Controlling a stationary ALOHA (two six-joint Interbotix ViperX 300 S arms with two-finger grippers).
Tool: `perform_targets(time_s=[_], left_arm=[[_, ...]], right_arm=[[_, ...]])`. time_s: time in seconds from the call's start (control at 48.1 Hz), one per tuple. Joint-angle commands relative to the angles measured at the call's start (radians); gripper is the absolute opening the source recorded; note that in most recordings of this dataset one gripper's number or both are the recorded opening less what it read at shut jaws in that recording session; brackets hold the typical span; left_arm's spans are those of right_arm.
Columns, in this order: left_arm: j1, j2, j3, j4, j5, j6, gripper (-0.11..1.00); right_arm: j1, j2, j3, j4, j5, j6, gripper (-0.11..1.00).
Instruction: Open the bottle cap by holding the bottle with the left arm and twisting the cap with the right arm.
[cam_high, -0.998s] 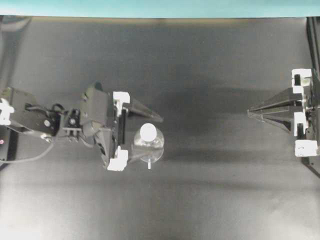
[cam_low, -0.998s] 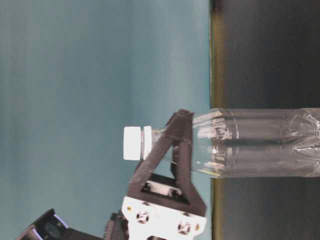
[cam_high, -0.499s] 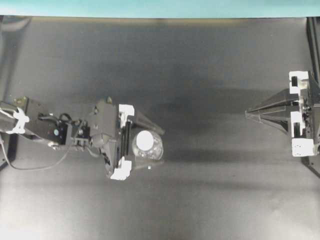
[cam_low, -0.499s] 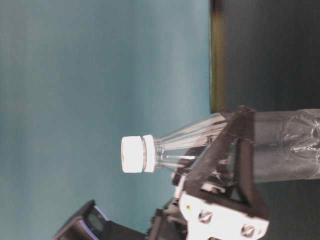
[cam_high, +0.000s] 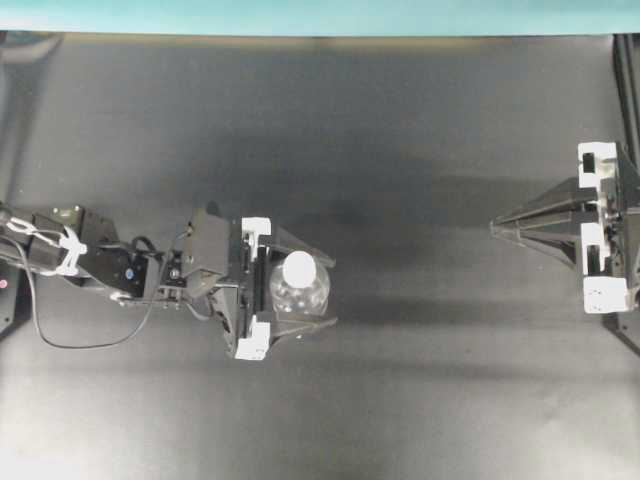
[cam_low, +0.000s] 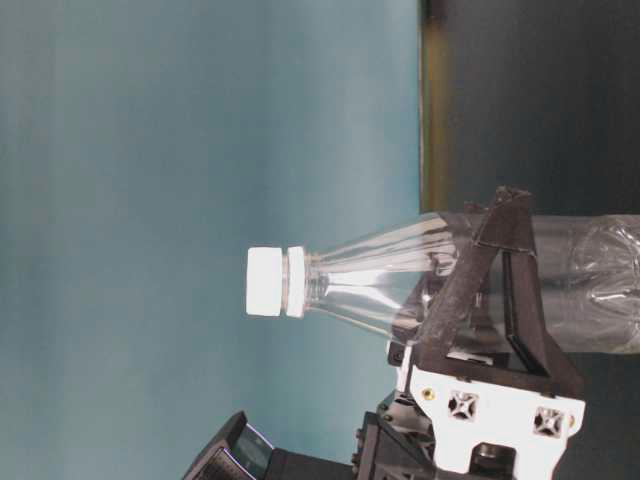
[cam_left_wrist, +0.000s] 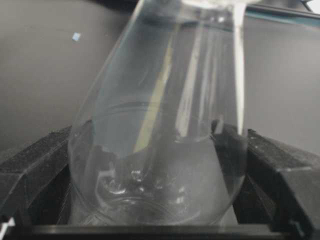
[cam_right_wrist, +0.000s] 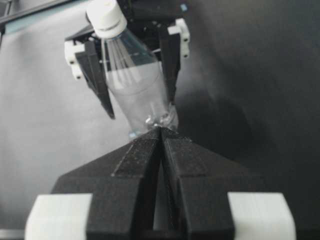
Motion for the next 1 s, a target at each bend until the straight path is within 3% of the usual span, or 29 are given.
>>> perform_targets(time_s=[0.0,0.291,0.707,0.811,0.977], left_arm=[[-0.006,0.008,0.002,0.003,0.023,0.0,0.98],[-0.008,0.02,-0.002,0.002,0.135,0.005,0.98],[-0.009,0.018,-0.008,0.003,0.144,0.003,0.95],[-0.015,0.017,-0.009,0.003,0.14,0.023,0.89],[-0.029,0.018,-0.009,0.003,0.14,0.078,0.89]], right_arm=[[-0.014,0.006,-0.017,0.002,-0.003,0.009,0.0],[-0.014,0.006,-0.017,0.002,-0.006,0.009,0.0],[-0.014,0.005,-0.014,0.002,-0.002,0.009,0.0],[-0.012,0.005,-0.014,0.002,-0.002,0.009,0.0],[0.002,0.005,-0.015,0.005,-0.002,0.014,0.0]])
